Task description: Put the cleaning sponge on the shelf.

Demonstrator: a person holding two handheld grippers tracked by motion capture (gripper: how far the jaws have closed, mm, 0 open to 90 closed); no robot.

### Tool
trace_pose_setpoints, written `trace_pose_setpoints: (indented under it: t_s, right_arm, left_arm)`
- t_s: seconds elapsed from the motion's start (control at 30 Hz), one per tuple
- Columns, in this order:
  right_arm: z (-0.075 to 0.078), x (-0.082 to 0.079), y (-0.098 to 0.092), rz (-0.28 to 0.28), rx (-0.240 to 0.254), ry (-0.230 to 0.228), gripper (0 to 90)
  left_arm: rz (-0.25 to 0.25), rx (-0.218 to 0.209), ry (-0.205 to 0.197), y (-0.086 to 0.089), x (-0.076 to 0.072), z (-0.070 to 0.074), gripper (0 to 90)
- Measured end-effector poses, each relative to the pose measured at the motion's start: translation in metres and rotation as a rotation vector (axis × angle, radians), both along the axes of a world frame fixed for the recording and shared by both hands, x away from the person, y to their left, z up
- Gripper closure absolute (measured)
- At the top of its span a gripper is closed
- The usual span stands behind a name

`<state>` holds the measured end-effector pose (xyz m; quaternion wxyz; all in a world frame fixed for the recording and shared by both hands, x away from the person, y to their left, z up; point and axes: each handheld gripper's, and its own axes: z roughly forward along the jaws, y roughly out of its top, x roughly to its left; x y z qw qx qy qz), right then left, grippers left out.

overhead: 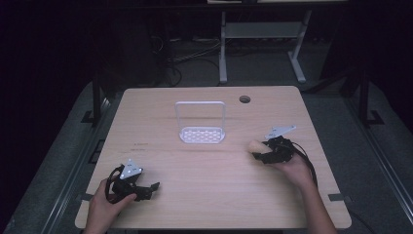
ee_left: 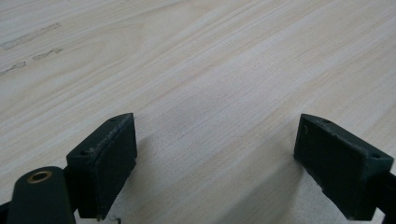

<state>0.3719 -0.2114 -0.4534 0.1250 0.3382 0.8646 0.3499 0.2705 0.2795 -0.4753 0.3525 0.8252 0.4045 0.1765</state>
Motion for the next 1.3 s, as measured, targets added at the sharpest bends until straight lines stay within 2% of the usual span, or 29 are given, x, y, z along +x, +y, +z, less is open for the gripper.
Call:
trace_pose_setpoints:
  t_s: [0.37, 0.47, 0.6, 0.8, 1.3]
  right_arm:
    - [0.016, -0.007, 0.009, 0.004, 0.049, -0.018, 40.8]
    - [0.017, -0.007, 0.013, 0.012, 0.028, -0.017, 40.9]
    - [0.016, -0.006, 0.018, 0.023, 0.033, -0.016, 40.8]
    - [0.020, -0.003, 0.029, 0.057, 0.012, -0.021, 40.8]
    - [0.025, 0.010, 0.051, 0.086, 0.035, -0.010, 40.8]
  left_arm:
    - [0.000, 0.000, 0.000, 0.000, 0.000, 0.000, 12.7]
    - [0.000, 0.001, 0.001, 0.000, 0.000, 0.000, 12.7]
    - [-0.001, 0.003, 0.003, 0.000, 0.000, 0.000, 12.7]
    - [0.000, 0.001, 0.002, 0.000, 0.000, 0.000, 12.7]
    - [0.000, 0.001, 0.002, 0.000, 0.000, 0.000, 12.7]
